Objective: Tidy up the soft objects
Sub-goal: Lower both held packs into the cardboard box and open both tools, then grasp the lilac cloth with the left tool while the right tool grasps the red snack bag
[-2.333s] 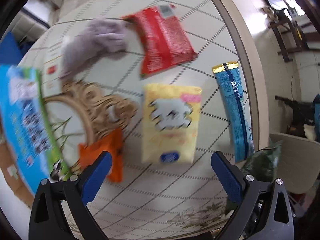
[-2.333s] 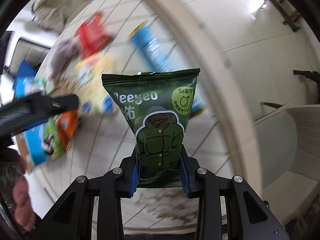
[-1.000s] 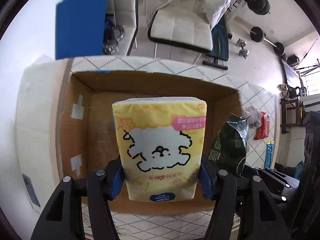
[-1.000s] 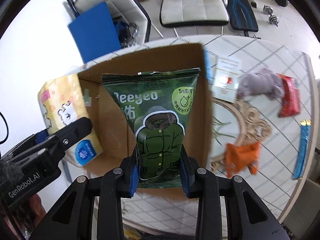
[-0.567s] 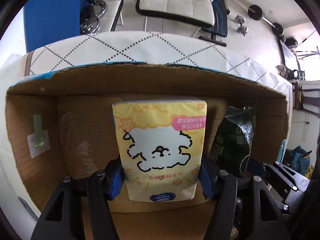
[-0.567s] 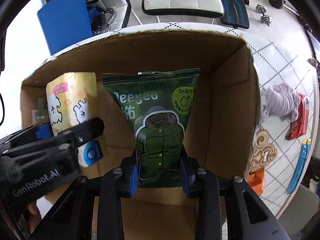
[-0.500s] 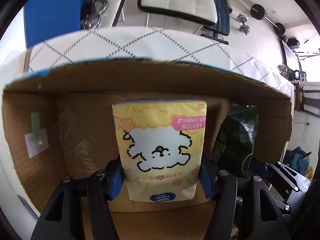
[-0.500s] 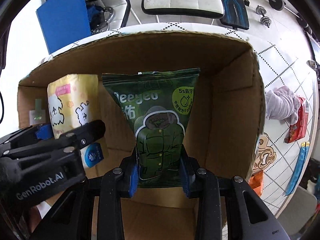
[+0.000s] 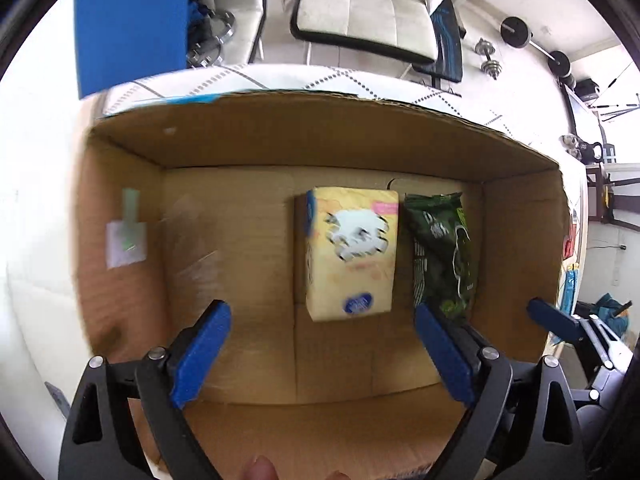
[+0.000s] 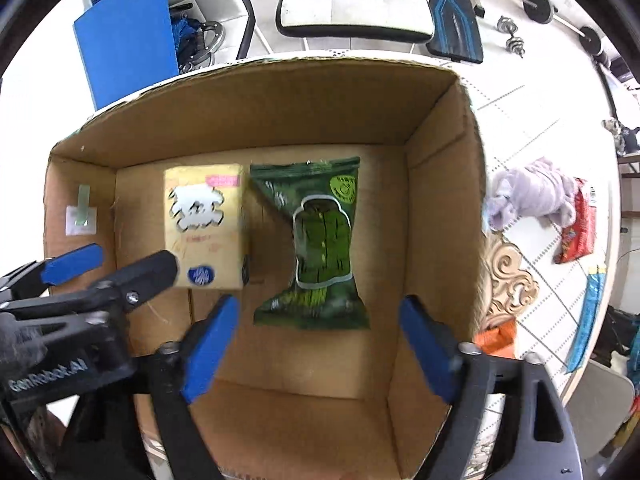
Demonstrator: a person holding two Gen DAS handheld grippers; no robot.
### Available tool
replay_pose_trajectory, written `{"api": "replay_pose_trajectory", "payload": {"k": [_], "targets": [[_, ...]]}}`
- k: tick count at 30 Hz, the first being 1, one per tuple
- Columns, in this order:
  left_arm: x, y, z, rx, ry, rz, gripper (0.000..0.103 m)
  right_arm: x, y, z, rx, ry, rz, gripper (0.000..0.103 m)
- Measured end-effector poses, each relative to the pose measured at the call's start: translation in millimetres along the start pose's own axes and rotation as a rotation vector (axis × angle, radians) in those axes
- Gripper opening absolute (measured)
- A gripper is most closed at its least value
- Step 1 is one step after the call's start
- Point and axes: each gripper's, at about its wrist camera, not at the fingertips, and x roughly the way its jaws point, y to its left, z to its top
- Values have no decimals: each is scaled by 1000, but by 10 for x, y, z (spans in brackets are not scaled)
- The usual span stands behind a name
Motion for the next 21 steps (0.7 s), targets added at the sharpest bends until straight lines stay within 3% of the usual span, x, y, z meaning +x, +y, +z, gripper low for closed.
{"api": "replay_pose_trajectory", "payload": {"k": [14,21], "targets": [[-807,-44,-1004,21,-256,98,95,-745,-83,-986,5,-186,-2,94],[-1028,-93,-1408,19,-294,101,95,-1086,-118,-1445,-29,-245,4,94]]}}
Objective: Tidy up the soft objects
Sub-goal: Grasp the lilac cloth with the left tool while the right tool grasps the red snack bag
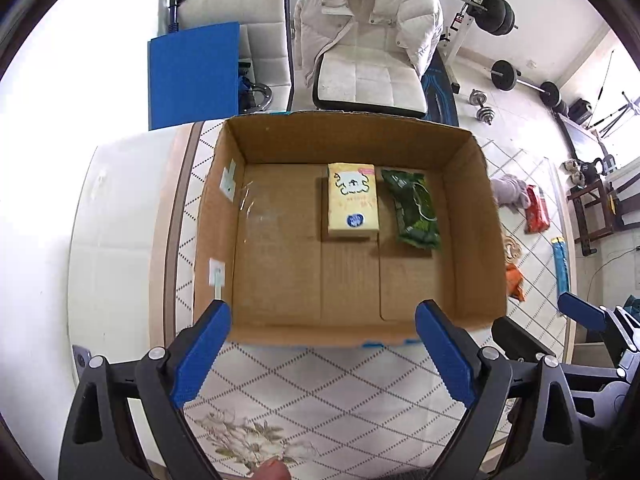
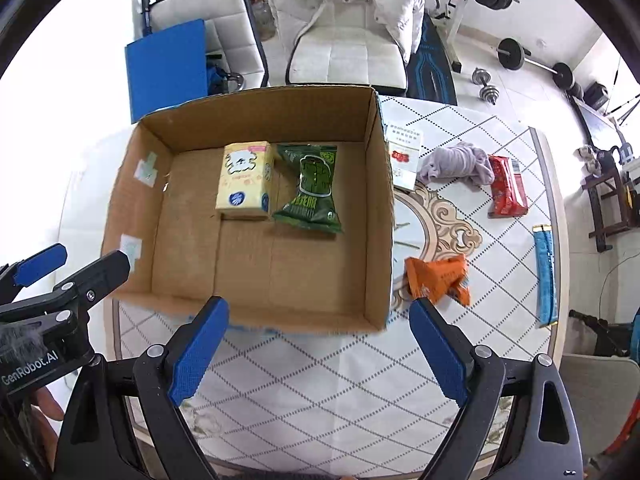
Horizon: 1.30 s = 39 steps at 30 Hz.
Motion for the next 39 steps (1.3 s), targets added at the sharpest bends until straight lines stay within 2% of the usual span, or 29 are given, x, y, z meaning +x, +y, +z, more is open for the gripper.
{"api": "replay_pose_trajectory", "payload": {"k": [7,11,15,18,20,22,26,28,32,34,36,37,39], "targets": [[-195,-93,-152,-41,-17,19,95,-161,-116,-174,4,-9,74,94],[-337,-283,-149,-51,-31,17,95,-228,-369,-171,28,-7,124,94],[-471,-810,43,1,-56,3,95,-326,-1003,-72,103,1,149,94],[-410,-1396,338,83,-59,-7,95,-329,-1611,96,158,1,116,94],[-242,-1867,585,167,-56,23,95,-234,-2004,225,195,21,103,94],[-26,-2225,781,237,-39,22,95,-9,-2431,410,231,54,89,94],[657,-2879,1142,389,37,96,95,702,-3008,798,260,160,115,94],[1049,-3156,1285,480,67,161,95,1043,-3179,936,268,200,120,93],[1667,-3380,1451,560,171,194,94,1685,-3352,1211,253,267,92,92],[1898,-3434,1484,583,216,195,94,1945,-3382,1317,247,301,92,84],[2127,-3510,1507,618,250,201,94,2114,-3408,1392,228,324,56,80],[2214,-3549,1502,636,261,199,94,2146,-3435,1405,227,331,38,61],[2359,-3629,1497,677,267,208,94,2139,-3525,1401,253,342,54,56]]}}
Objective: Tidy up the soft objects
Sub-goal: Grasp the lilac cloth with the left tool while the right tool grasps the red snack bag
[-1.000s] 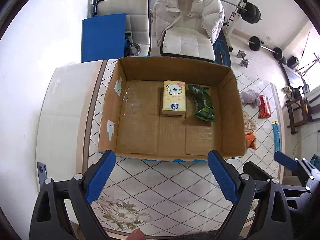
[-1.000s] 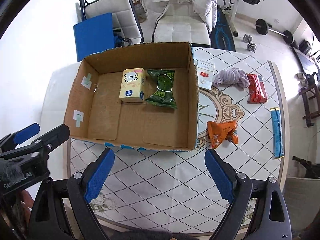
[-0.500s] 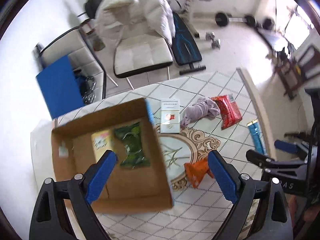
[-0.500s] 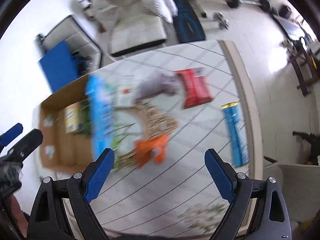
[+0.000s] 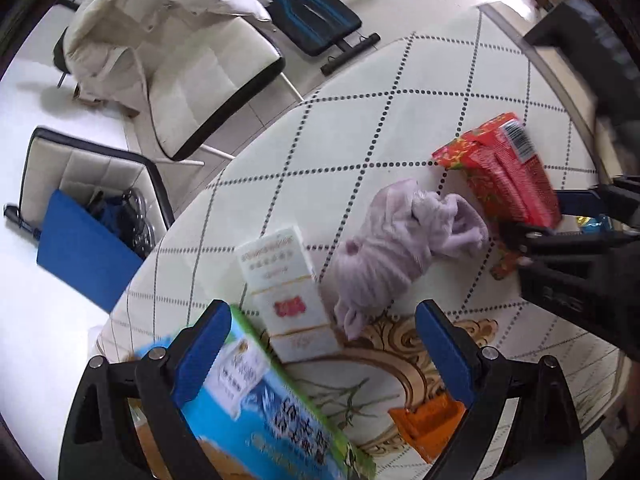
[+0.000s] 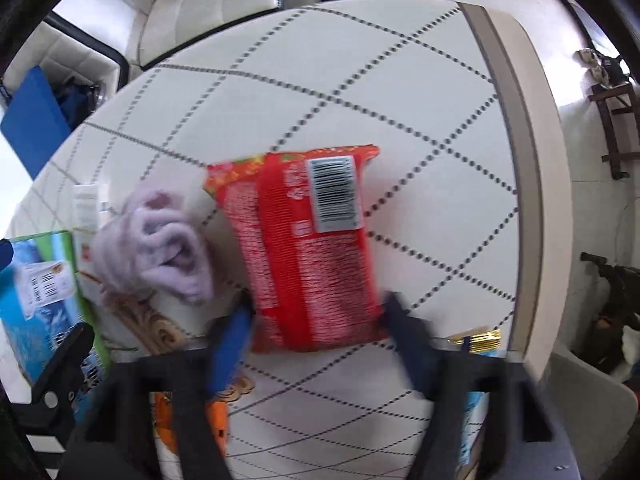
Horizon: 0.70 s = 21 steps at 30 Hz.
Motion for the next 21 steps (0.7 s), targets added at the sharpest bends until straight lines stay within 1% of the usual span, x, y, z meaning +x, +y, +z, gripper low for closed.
{"api": "replay_pose_trajectory", "payload": {"k": [2,4,5,6,7,8,10,13,14,16,19,20,21], "targets": [[119,-119,114,65,13,17,94,-49,-109,-23,13,5,-35,56],[241,-208,218,106,36,5,94,-67,-235,-51,13,1,-67,56],[289,-226,257,110,46,-8,82,-50,-292,-47,23,11,-46,56],[339,-242,298,112,59,-40,71,-19,-343,-35,37,27,-18,57],[388,-243,329,102,83,-77,45,0,-382,-23,46,34,-2,59],[446,-236,357,73,116,-97,41,2,-406,-9,52,34,8,60],[454,-208,375,24,122,-114,39,-5,-427,35,60,40,0,60],[435,-109,350,-83,136,-194,37,-13,-386,68,56,34,-29,56],[422,-67,325,-131,140,-237,37,-24,-395,66,62,32,-30,55],[383,0,263,-201,141,-284,36,-55,-382,49,63,26,-27,52],[227,95,146,-272,99,-312,36,-186,-372,-40,51,5,-16,50],[121,121,71,-296,71,-330,36,-224,-256,-164,46,-8,-14,50],[30,161,-12,-315,43,-358,36,-311,-228,-222,37,-23,-11,50]]}}
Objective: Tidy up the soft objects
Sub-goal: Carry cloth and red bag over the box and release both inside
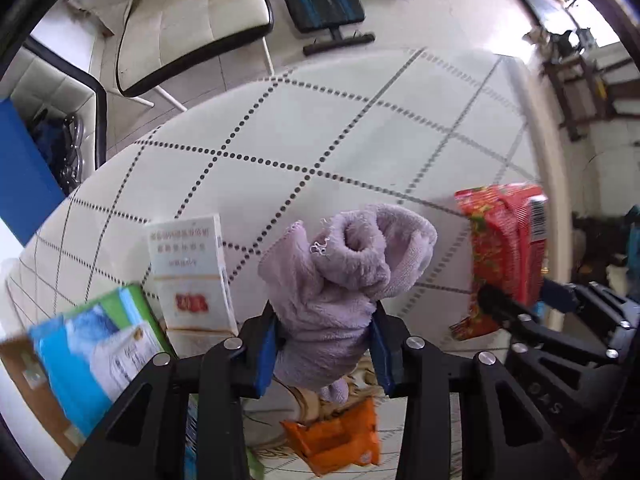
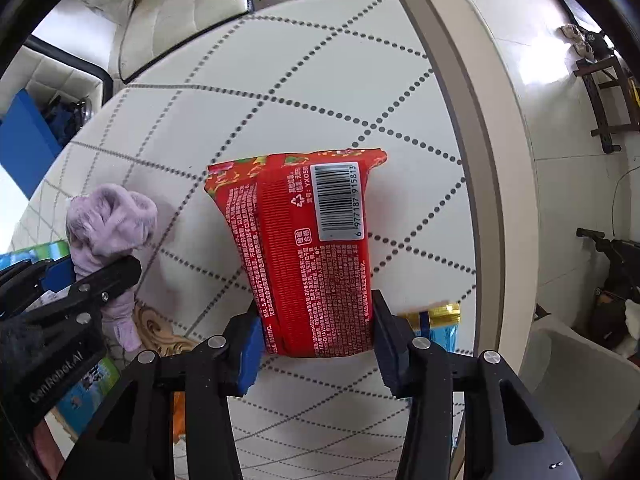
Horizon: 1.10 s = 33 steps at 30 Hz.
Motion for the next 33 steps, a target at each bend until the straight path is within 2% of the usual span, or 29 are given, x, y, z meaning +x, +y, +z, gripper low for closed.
{"api": "replay_pose_trajectory", "payload": {"k": [4,8,12,15,18,20,25,29,33], "targets": [[-464,68,-434,-55,-109,-69,36,-323,43,-277,-21,-51,41,50],[-978,281,-872,-110,-218,-97,36,-758,208,-670,-61,-110,72,50],[-1326,604,-1301,-165,-295,-117,36,-1065,581,-1068,-117,-143,123,50],[-1527,1017,-1658,-221,-328,-120,36,-1240,999,-1390,-170,-166,159,50],[-1633,1432,-1956,-284,-345,-103,36,-1334,1478,-1636,-220,-174,191,50],[-1651,1778,-2177,-338,-350,-61,36,-1327,1828,-1773,-244,-173,206,50],[-1530,2558,-2593,-468,-306,-58,36,-1007,2580,-1960,-243,-132,211,50],[-1295,3009,-2590,-513,-260,-52,36,-686,3006,-2065,-234,-84,171,50],[-1024,3335,-2374,-544,-202,-75,36,-334,3213,-2016,-201,-61,102,50]]}}
